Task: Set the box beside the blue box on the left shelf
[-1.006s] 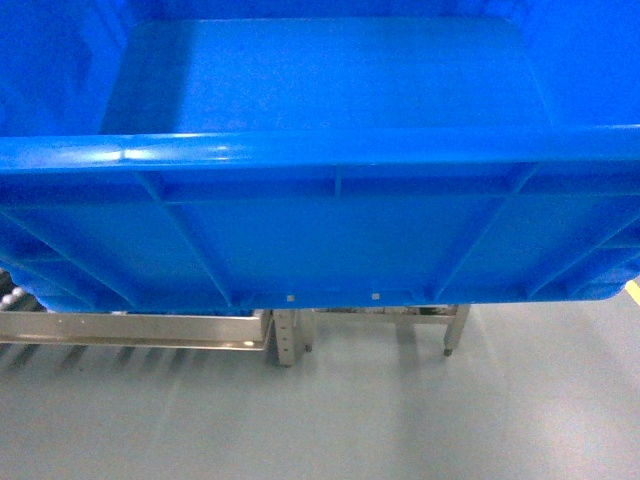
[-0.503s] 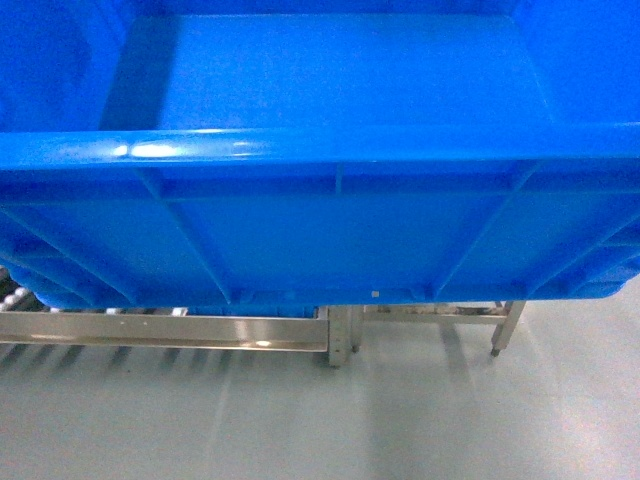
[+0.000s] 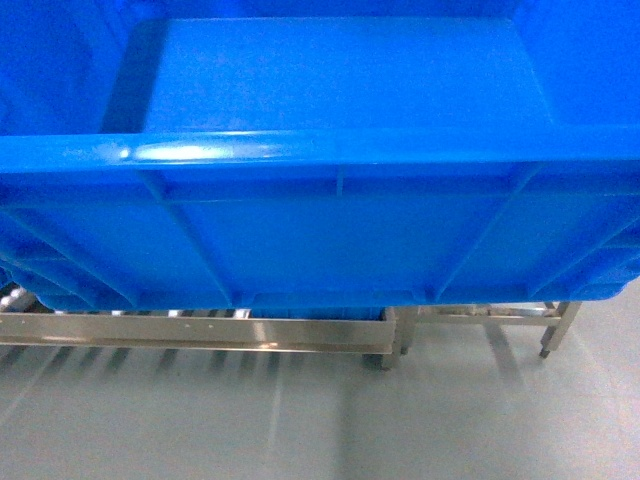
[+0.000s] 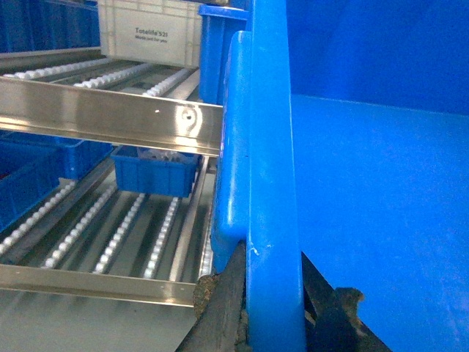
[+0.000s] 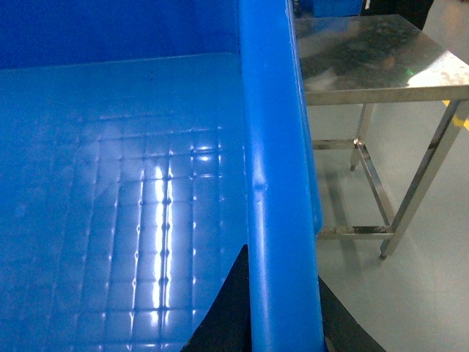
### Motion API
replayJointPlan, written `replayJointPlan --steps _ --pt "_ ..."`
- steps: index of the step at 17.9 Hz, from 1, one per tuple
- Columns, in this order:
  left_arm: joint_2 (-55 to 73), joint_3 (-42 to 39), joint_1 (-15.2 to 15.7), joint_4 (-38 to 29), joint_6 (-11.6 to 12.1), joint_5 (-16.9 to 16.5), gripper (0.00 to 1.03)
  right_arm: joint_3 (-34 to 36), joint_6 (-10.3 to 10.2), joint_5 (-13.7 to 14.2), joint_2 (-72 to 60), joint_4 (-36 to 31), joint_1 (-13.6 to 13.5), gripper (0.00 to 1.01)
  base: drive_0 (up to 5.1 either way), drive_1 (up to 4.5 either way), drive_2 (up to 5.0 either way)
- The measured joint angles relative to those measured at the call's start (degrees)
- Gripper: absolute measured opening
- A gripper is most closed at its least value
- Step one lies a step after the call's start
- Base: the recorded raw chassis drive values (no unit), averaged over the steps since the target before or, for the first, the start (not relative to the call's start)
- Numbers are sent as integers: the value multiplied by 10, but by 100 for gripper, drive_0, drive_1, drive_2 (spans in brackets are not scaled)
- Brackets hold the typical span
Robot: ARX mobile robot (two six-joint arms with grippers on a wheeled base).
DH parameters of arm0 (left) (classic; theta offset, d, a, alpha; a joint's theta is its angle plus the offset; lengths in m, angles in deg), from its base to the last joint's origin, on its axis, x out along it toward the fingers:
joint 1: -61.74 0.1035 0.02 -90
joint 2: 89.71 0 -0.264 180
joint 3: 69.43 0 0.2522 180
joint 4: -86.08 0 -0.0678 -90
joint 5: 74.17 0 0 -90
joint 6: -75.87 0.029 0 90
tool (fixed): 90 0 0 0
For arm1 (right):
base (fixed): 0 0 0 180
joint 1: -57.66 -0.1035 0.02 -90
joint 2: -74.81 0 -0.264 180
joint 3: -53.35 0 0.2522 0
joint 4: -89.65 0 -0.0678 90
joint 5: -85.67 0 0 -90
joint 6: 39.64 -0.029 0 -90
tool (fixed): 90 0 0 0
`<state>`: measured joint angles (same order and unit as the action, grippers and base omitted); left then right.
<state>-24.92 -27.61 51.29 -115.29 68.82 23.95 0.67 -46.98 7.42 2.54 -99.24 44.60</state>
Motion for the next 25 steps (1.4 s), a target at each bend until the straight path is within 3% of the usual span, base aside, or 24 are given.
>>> replayJointPlan --steps 25 --pt "0 0 0 -1 0 0 8 0 0 0 0 -1 0 8 -505 240 240"
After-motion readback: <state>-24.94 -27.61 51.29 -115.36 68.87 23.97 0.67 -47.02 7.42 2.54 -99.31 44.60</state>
